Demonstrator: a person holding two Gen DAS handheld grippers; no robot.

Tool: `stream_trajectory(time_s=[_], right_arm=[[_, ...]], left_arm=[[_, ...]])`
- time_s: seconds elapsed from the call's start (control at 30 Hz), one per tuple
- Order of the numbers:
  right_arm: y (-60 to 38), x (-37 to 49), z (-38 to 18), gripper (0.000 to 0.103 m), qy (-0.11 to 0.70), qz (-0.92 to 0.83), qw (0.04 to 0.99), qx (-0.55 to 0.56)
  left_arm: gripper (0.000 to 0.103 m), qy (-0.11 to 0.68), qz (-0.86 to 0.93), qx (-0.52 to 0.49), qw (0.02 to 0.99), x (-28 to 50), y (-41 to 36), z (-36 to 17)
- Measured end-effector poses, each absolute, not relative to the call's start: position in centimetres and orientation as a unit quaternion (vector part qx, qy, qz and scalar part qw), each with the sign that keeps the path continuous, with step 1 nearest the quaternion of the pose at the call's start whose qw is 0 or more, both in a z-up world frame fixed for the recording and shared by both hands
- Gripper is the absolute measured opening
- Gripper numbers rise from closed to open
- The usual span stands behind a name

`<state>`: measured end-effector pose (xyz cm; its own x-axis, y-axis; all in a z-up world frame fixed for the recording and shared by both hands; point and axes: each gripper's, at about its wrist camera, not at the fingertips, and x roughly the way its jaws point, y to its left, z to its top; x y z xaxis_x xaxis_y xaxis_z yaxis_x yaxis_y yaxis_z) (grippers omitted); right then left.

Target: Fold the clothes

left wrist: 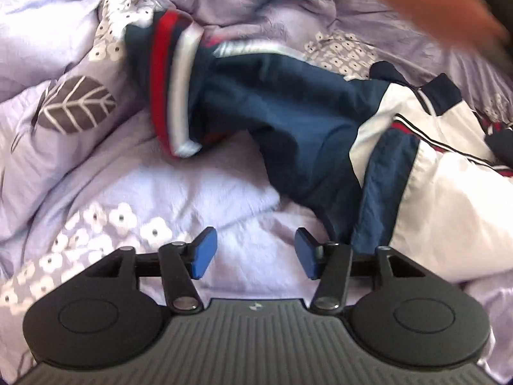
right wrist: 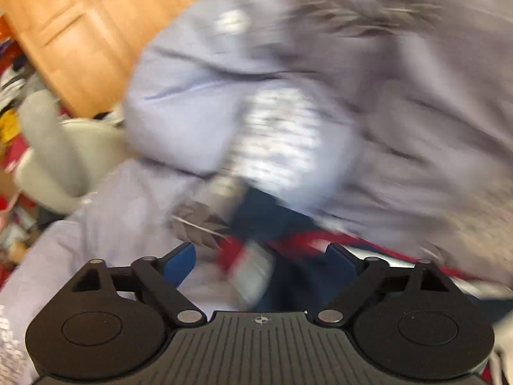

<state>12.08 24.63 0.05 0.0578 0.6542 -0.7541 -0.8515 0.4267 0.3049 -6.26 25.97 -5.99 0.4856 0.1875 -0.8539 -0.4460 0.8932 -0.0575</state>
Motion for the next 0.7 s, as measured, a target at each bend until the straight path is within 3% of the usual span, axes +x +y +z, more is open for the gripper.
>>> stream_trajectory(time_s=[0.13,0.2,0.27,0.33,0.37,0.5,0.6,0.7], right_arm=[[13.3,14.9,-1.8,0.097,0.422,0.406,0.798,-0.145],[8.2,16.1,-3.8,0.096,0.441,0.344,0.807,-0.192],[3.1,17.6,-5.7,0.09,0.465,0.253,0.814,-0.241],[-2.5,19.6,-6.1,0.068,0.467,0.145,0.837,-0.245],[-5.6,20.5,-5.6,0.067,0.465,0.089,0.855,-0.211],[-15.6,21.6,-2.8,0.075,0.429,-0.065,0.899,-0.053],[-18.4,20.3,-1.9,0.085,0.395,-0.091,0.914,-0.012],[-18.0,19.4,-3.1,0.088,0.403,-0.096,0.91,-0.016]], left_arm=[[0.083,0.452,0.23,-0.083,0.858,-4.3,26.2,-5.7],[0.085,0.439,0.284,-0.063,0.85,-3.4,27.1,-5.7],[0.085,0.433,0.354,-0.049,0.828,-2.8,28.7,-5.5],[0.085,0.434,0.378,-0.033,0.817,-2.3,29.3,-6.2],[0.086,0.434,0.389,-0.025,0.812,-2.0,29.6,-6.5],[0.102,0.435,0.432,0.006,0.79,-1.0,30.9,-7.8],[0.103,0.436,0.463,0.03,0.772,-0.3,31.8,-8.8],[0.103,0.435,0.493,0.054,0.752,0.4,32.7,-9.8]])
